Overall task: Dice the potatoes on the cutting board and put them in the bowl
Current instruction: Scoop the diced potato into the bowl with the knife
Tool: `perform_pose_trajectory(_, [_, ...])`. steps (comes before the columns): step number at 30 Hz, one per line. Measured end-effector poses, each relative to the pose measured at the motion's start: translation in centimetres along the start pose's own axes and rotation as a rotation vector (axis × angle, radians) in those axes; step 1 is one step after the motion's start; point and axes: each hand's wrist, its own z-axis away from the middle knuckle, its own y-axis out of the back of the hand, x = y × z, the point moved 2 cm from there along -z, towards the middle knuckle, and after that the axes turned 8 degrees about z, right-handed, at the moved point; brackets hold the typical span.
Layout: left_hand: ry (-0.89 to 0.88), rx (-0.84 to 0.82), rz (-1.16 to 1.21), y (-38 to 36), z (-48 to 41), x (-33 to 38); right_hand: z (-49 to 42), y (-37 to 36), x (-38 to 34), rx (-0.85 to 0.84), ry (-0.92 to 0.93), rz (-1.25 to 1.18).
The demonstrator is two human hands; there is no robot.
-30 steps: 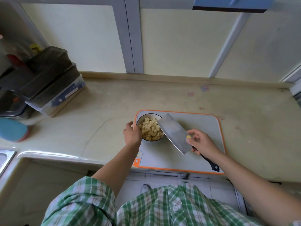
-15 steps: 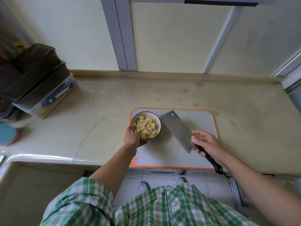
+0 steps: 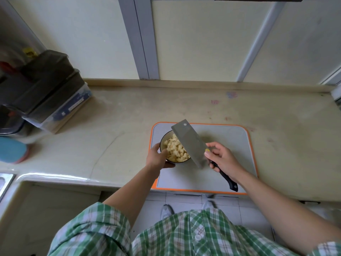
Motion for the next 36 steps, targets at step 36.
perform_pose_trajectory(36, [-0.004, 0.043, 0.024, -4.5, -2.1, 0.0, 2.4, 6.2, 0.4, 0.093, -0.031, -0.009])
